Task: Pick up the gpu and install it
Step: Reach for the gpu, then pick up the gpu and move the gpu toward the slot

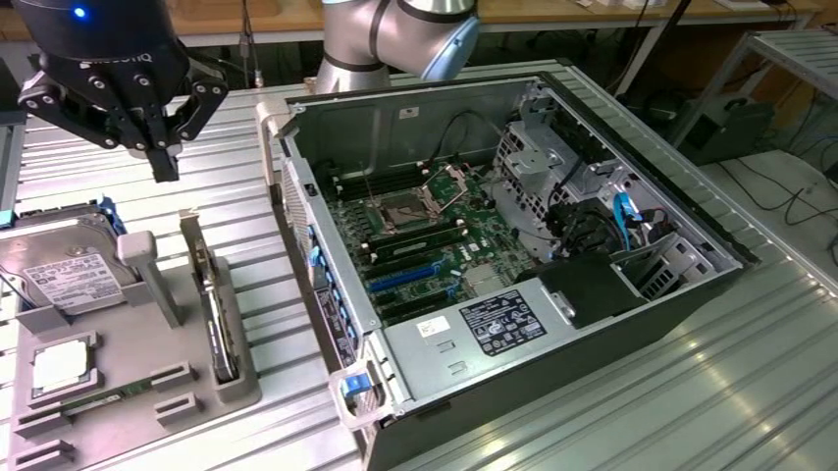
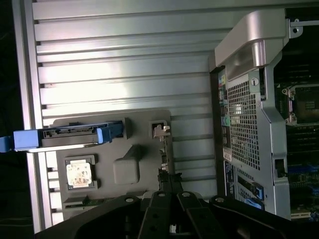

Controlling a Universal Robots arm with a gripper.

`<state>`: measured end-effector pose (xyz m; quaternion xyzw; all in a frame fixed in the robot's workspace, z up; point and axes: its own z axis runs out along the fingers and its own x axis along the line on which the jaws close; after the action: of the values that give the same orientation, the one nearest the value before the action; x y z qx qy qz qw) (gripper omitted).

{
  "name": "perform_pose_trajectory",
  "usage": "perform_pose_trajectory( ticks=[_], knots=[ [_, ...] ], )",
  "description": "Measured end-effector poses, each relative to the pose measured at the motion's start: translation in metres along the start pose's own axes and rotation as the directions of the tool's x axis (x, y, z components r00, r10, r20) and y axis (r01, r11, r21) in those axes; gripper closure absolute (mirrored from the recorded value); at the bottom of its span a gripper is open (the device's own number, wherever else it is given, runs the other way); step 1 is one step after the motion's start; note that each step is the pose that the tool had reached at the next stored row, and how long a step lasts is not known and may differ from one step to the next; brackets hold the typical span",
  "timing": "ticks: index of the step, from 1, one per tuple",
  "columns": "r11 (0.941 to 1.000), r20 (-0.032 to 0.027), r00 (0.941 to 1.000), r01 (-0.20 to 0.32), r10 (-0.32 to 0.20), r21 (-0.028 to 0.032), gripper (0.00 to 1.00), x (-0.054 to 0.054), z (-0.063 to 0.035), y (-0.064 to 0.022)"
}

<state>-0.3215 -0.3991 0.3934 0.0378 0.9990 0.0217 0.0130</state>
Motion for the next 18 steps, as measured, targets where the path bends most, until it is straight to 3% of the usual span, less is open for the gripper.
perform_pose_trajectory(
  ticks=[16, 18],
  knots=[
    [1.0, 0.0001, 1.0, 0.0, 0.0, 0.0, 0.89, 0.0016, 0.0, -0.0001],
    [1.0, 0.0001, 1.0, 0.0, 0.0, -0.0001, 0.83, 0.0016, 0.0, -0.0001]
  ],
)
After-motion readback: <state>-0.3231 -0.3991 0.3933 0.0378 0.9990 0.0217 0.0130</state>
